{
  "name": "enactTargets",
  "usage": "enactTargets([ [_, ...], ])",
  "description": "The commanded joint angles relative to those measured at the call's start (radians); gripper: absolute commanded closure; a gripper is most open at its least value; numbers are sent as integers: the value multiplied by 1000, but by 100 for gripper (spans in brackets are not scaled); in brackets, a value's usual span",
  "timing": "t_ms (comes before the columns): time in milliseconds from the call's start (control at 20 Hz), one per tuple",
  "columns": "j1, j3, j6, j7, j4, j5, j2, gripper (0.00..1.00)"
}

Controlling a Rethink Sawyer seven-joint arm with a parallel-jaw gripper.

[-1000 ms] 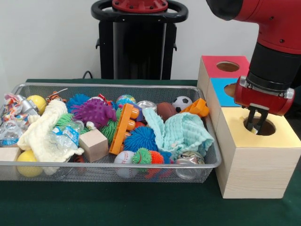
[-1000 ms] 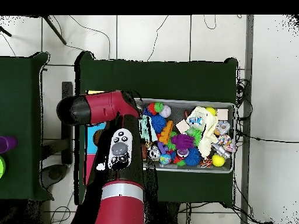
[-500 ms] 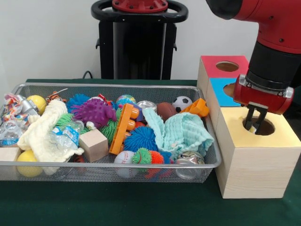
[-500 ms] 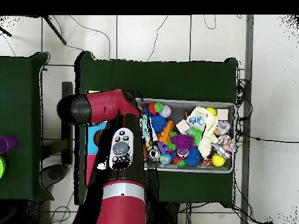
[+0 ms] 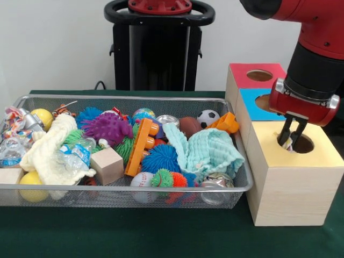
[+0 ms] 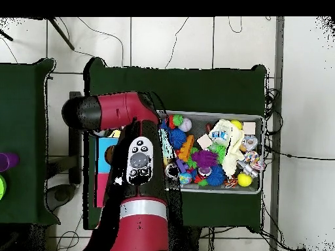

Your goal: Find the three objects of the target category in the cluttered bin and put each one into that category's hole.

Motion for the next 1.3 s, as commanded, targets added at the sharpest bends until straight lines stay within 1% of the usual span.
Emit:
enactTargets([
  [50, -64, 38, 201, -128, -47, -54, -7, 100],
  [250, -85, 64, 194, -114, -32, -31, -1, 100],
  [350, -83, 57, 186, -106, -29, -41, -4, 100],
  [400, -83, 59, 170, -106, -12, -41, -16, 100],
  [600, -94, 70, 190, -121, -28, -39, -15, 100],
  [850, -99, 80, 172, -109, -18, -35, -12, 100],
  [1000, -92, 78, 166, -119, -3, -51, -25, 100],
  [1050, -84, 75, 170, -131, -7, -65, -24, 100],
  [1100, -71, 70, 161, -164, -17, -96, -22, 100],
  [1150, -51, 59, 157, -180, -29, -127, -19, 0],
  [1250, -26, 37, 124, -165, -12, -153, -25, 0],
  [1300, -24, 37, 101, -147, 8, -150, -29, 0],
])
